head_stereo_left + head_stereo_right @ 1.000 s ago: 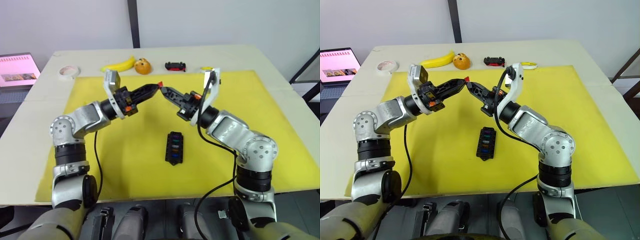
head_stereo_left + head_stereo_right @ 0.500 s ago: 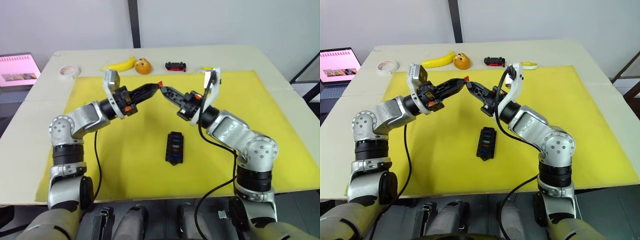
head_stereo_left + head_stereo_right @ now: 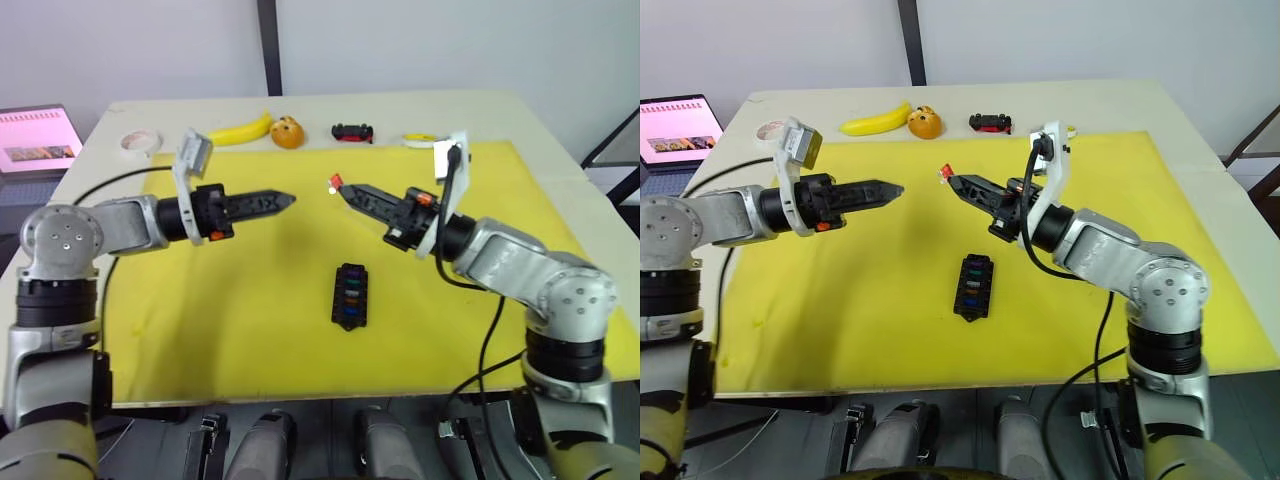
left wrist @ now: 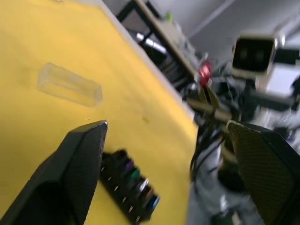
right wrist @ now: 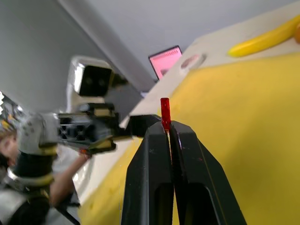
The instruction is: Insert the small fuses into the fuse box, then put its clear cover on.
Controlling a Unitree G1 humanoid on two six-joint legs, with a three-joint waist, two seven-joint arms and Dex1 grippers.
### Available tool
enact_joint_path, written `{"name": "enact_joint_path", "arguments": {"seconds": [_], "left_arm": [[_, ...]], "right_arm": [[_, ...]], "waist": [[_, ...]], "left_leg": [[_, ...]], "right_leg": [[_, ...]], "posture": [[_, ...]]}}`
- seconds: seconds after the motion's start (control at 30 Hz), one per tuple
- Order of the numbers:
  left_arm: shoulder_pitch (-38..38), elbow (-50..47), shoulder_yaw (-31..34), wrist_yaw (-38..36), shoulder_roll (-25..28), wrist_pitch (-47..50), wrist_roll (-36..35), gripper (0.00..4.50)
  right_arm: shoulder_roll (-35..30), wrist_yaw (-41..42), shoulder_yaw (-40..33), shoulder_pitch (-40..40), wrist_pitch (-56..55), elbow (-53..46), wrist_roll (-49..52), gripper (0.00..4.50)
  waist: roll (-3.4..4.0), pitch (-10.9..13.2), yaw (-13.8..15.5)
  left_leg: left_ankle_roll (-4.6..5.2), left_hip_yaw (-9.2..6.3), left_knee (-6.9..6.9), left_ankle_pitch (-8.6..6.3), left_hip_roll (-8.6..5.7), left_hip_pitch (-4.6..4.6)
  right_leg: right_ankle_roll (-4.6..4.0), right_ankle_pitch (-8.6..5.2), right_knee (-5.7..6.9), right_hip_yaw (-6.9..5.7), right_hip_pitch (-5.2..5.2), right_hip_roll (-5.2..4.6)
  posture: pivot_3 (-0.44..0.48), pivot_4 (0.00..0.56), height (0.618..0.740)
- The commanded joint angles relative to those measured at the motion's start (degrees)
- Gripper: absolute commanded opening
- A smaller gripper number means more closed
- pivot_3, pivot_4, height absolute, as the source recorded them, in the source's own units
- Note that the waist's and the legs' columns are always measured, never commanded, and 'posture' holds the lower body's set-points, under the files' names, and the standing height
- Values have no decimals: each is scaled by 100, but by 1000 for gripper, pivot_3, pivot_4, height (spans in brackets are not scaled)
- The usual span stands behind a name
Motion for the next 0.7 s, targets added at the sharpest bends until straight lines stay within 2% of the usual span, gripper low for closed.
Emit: {"name": "enact_joint_path", "arguments": {"seconds": [0.03, 0.17, 0.33, 0.53, 0.7], "left_arm": [[153, -555, -797, -1545, 321, -1376, 1489, 4451], [474, -743, -1535, -2453, 277, -3104, 3016, 4451], [513, -349, -1890, -2591, -226, -4367, 4164, 4451], [436, 91, -1958, -2652, -727, -5020, 4848, 4451], [425, 293, -1942, -2691, -960, -5224, 5151, 4451]], "right_arm": [[-748, 1016, 28, -160, 315, -300, -404, 0], [-1756, 2699, 687, -99, 165, -621, -1861, 0], [-2261, 4240, 1692, -67, -930, -544, -3889, 0], [-2107, 5201, 2333, -168, -1958, 18, -5444, 0], [-1792, 5605, 2449, -273, -2393, 451, -6133, 0]], "waist": [[3, 1, 3], [5, 3, -5], [1, 6, 10], [0, 6, 12], [0, 6, 4]], "left_leg": [[11, 3, -1, -6, 2, 2], [27, 3, -7, -16, 13, 1], [38, 8, -4, -22, 16, -1], [40, 7, 6, -23, 15, -4], [34, 6, 6, -20, 15, -3]], "right_leg": [[0, 0, -6, 0, 3, 0], [0, 0, -23, -5, 9, 5], [2, 1, -29, -7, 9, 3], [3, 2, -29, -11, 11, 1], [3, 2, -29, -11, 11, 2]], "posture": [[0, 150, 740], [0, 150, 740], [0, 150, 740], [0, 150, 740], [0, 150, 740]]}}
